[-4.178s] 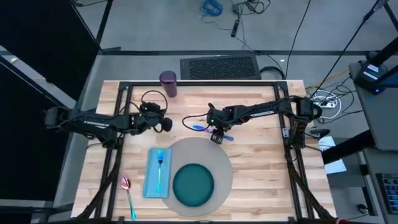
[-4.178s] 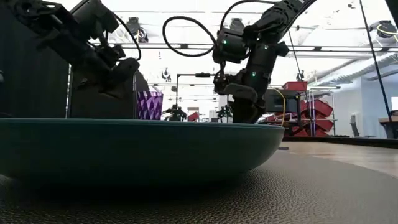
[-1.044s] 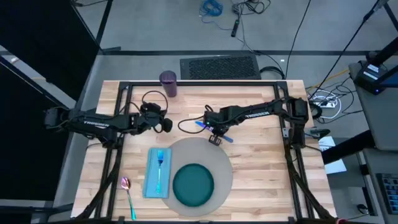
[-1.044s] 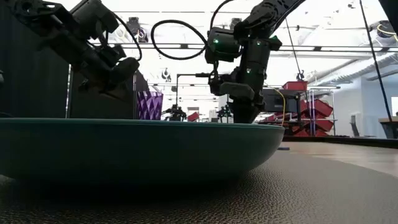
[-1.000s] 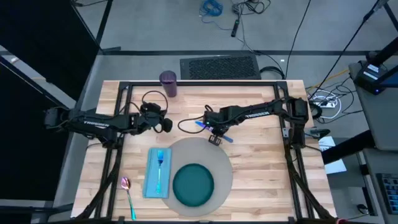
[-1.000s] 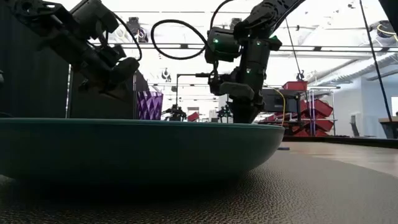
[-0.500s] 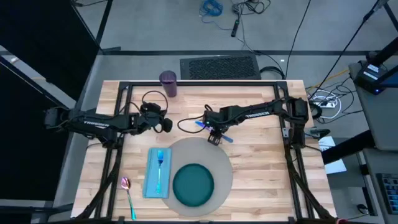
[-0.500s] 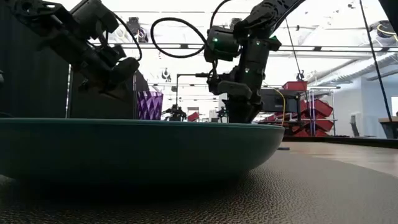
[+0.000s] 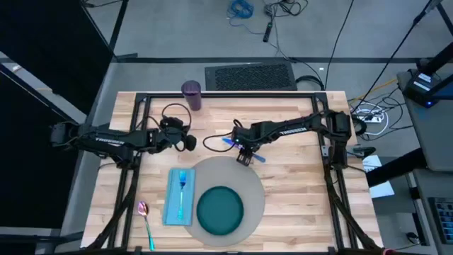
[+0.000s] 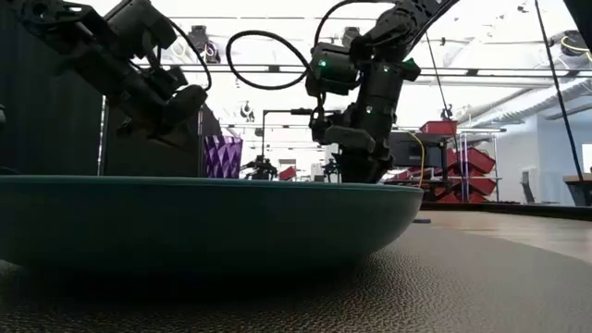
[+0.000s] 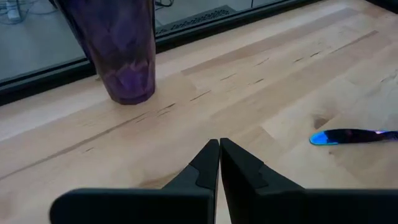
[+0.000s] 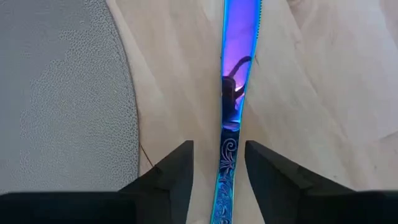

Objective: Set table place
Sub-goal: Move the blue table knife to the right of gray placemat

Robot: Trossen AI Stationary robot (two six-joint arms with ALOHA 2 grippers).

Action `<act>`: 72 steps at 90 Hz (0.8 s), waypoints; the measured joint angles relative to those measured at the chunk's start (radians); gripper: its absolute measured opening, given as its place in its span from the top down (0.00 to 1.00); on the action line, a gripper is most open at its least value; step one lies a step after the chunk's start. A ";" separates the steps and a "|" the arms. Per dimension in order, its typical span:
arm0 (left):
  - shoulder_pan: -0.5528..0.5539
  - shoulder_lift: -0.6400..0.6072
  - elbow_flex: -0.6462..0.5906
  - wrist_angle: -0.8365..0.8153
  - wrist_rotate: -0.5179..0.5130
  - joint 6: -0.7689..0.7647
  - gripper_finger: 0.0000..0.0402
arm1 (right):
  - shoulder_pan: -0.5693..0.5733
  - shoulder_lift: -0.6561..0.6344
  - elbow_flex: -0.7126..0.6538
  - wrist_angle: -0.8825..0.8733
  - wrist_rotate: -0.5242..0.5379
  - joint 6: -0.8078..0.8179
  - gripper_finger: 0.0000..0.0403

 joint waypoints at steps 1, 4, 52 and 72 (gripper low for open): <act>0.000 0.000 0.000 0.000 0.000 0.000 1.00 | 0.000 0.000 0.000 0.000 0.000 0.000 0.67; 0.000 0.000 0.000 0.000 0.000 0.000 1.00 | 0.000 0.000 0.000 0.000 0.001 -0.001 0.67; 0.000 0.000 0.000 0.000 0.000 0.000 1.00 | 0.000 0.000 -0.021 0.009 0.029 0.008 0.67; 0.000 0.000 0.000 0.003 0.022 -0.003 1.00 | 0.000 0.000 -0.050 0.028 0.029 0.017 0.67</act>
